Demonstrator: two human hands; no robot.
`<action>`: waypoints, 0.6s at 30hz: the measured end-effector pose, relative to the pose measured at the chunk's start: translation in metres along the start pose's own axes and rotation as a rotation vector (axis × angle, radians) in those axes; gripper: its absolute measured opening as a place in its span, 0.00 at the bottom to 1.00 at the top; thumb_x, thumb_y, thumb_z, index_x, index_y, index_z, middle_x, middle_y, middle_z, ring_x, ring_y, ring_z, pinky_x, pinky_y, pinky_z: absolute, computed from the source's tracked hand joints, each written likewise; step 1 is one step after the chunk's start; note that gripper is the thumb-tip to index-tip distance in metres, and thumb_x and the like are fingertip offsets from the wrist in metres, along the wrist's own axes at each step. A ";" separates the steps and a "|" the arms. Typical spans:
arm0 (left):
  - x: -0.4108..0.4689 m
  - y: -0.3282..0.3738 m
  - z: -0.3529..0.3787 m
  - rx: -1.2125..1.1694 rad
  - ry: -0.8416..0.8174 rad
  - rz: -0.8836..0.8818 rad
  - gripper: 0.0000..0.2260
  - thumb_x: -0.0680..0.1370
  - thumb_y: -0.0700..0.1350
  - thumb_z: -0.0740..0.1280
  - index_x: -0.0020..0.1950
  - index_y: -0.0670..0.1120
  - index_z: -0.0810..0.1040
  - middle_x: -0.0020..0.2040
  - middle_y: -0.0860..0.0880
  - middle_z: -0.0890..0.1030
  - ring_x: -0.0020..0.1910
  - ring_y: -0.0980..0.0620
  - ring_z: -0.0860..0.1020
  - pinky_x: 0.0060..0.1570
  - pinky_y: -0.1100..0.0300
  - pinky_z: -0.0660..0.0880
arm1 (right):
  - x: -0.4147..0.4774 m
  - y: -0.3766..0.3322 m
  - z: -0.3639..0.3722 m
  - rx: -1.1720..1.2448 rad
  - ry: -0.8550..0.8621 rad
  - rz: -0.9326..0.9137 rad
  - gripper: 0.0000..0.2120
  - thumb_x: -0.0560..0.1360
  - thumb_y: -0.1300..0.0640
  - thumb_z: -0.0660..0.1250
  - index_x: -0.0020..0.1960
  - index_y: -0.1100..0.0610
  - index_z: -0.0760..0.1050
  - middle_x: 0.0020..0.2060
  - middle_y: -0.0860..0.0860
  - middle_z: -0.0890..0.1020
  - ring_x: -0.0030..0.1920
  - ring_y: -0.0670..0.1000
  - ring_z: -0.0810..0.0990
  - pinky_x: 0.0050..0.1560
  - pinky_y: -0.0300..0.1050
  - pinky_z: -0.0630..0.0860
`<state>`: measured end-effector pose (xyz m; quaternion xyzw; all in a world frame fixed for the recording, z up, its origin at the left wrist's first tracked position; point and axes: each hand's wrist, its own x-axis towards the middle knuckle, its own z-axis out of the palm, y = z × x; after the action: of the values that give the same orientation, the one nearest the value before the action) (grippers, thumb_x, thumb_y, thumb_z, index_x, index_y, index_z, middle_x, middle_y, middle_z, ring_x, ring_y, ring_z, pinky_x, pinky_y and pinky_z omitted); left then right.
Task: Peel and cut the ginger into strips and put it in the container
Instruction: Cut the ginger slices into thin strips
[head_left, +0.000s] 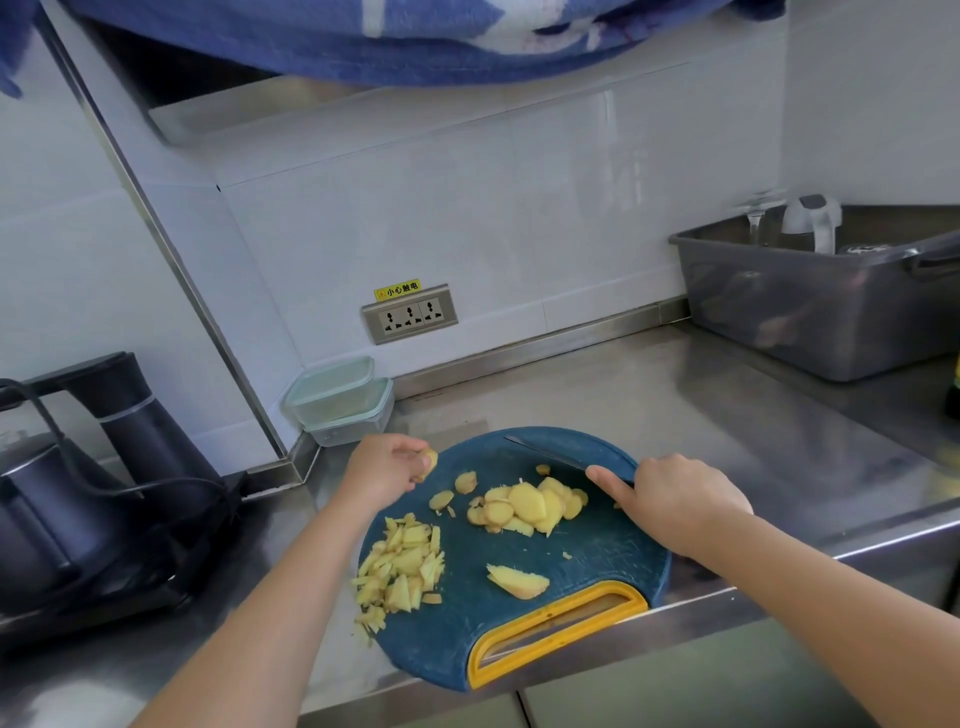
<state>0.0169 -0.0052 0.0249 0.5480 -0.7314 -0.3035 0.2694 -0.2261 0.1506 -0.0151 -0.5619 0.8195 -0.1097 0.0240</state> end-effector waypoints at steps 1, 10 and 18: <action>0.000 0.000 0.001 -0.002 -0.018 -0.014 0.07 0.76 0.40 0.68 0.54 0.44 0.79 0.48 0.47 0.81 0.39 0.57 0.78 0.36 0.70 0.73 | 0.000 0.000 0.000 0.001 0.000 0.000 0.35 0.75 0.29 0.42 0.35 0.55 0.71 0.33 0.51 0.77 0.33 0.49 0.77 0.32 0.41 0.73; -0.008 0.000 0.015 0.196 -0.108 -0.040 0.08 0.78 0.41 0.66 0.56 0.46 0.81 0.49 0.48 0.81 0.39 0.56 0.78 0.40 0.66 0.76 | -0.001 0.001 0.001 0.000 0.007 0.002 0.34 0.74 0.28 0.42 0.35 0.54 0.71 0.33 0.50 0.78 0.35 0.48 0.79 0.38 0.43 0.79; -0.008 0.002 0.019 0.408 -0.199 0.005 0.08 0.76 0.44 0.70 0.55 0.48 0.80 0.53 0.51 0.80 0.51 0.54 0.77 0.51 0.62 0.71 | -0.001 0.001 0.001 -0.001 0.030 -0.001 0.34 0.75 0.29 0.42 0.34 0.54 0.70 0.32 0.49 0.77 0.34 0.48 0.78 0.37 0.42 0.77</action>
<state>0.0037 0.0062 0.0136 0.5566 -0.8020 -0.2011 0.0806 -0.2265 0.1515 -0.0161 -0.5608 0.8194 -0.1178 0.0116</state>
